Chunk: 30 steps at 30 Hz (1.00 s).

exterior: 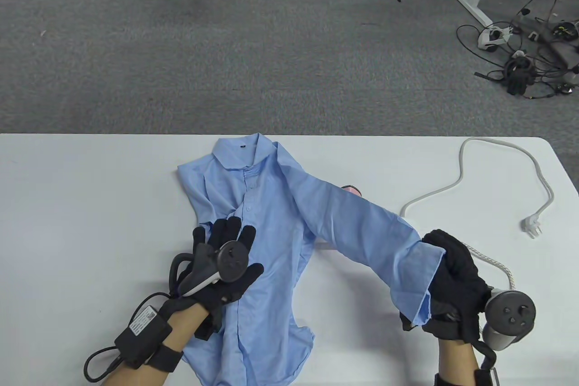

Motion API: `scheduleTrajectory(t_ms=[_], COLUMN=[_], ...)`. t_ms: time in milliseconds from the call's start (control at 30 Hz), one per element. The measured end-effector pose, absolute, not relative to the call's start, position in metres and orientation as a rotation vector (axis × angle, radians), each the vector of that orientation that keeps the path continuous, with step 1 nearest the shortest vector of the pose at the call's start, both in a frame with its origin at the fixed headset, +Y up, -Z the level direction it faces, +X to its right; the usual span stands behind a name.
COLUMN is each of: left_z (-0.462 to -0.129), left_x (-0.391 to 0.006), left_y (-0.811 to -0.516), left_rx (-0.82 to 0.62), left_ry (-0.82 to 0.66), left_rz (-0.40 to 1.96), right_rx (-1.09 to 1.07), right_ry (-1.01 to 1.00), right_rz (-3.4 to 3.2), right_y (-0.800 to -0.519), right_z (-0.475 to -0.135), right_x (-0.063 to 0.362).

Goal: Iron long-sleeve shirt with electric iron on table

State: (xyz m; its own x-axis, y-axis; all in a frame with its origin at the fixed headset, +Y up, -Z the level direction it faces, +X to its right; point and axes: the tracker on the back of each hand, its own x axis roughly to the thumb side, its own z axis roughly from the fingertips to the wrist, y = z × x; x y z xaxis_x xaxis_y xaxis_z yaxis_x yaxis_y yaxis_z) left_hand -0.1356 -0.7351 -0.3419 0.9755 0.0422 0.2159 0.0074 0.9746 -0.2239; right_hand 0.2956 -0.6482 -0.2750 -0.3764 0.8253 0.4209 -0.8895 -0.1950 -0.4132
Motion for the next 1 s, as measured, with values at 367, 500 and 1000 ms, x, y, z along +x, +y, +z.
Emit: scheduleTrajectory(t_ms=[367,500,1000], left_z=[-0.311,-0.276,-0.249], left_x=[-0.224,-0.303,-0.396], left_y=[-0.782,-0.773,-0.740], left_rx=[-0.491,-0.546,-0.296], left_ry=[-0.153,0.032,0.417], left_rz=[-0.298,-0.231,0.123], right_rx=[0.151,0.173,-0.040], right_ry=[-0.647,-0.596,-0.559], right_rz=[1.836,1.845,1.846], right_y=[-0.657,-0.664,-0.666], right_z=[-0.282,-0.285,-0.279], right_x=[0.285,0.271,0.295])
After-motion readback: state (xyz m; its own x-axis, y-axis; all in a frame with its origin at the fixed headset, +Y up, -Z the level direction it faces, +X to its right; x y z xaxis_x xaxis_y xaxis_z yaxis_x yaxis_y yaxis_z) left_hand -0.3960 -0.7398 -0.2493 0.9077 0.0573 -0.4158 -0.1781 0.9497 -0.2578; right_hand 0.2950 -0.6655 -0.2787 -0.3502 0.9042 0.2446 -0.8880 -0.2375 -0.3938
